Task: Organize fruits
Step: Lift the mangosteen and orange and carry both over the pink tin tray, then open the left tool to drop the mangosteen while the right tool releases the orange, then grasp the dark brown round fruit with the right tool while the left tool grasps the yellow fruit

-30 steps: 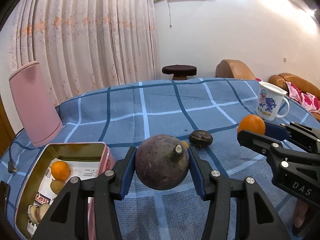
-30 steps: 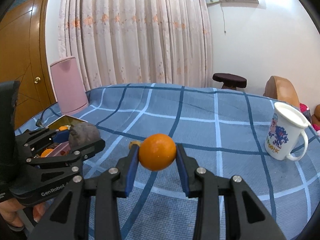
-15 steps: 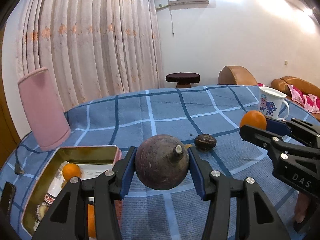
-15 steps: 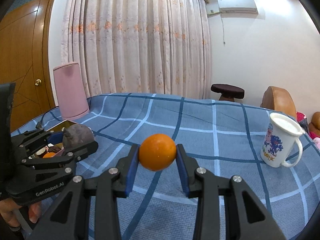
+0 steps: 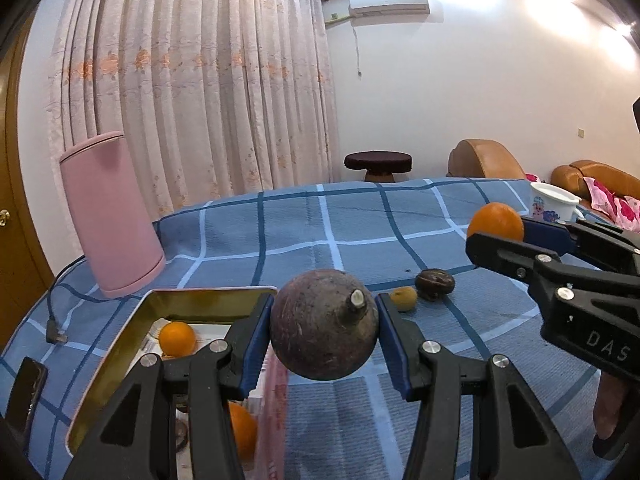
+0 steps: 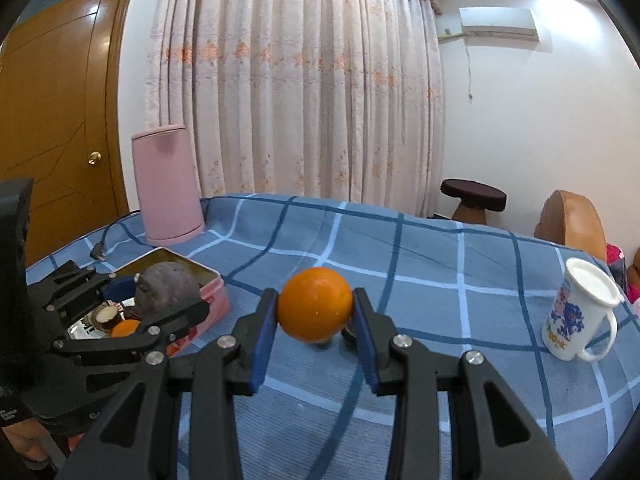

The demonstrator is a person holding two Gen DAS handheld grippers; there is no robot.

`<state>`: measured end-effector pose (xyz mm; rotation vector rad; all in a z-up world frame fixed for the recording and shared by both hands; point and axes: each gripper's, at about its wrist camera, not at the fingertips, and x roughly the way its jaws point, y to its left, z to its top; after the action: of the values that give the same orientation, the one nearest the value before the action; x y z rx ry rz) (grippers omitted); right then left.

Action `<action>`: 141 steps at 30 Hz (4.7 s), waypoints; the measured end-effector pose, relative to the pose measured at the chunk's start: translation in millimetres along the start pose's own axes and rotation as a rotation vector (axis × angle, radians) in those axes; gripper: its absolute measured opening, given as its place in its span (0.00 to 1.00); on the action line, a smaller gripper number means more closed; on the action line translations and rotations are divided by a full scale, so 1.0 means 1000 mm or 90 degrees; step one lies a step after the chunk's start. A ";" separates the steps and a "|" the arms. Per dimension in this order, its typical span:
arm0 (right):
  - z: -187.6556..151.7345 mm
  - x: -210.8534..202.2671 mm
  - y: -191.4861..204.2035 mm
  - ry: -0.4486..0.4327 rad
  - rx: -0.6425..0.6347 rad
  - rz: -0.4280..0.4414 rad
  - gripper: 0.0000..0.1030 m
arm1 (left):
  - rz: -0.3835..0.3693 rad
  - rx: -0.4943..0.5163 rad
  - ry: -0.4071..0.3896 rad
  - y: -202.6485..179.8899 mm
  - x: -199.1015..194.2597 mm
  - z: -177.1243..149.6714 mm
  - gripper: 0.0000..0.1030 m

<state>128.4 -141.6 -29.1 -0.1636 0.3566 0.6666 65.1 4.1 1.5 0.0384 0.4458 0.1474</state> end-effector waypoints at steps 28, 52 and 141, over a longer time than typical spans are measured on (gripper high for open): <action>0.039 0.028 0.085 -0.013 -0.074 0.077 0.39 | 0.092 -0.061 0.004 0.092 -0.026 0.002 0.51; 0.015 0.080 0.145 0.080 -0.105 0.148 0.39 | 0.104 -0.091 0.069 0.142 -0.022 -0.028 0.51; -0.008 0.101 -0.063 0.216 0.115 -0.021 0.63 | 0.031 0.049 0.114 -0.001 0.028 0.004 0.71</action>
<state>239.2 -134.8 -72.5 -0.1096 0.7357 0.5707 92.2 7.0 -7.1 0.1122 0.6291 0.1827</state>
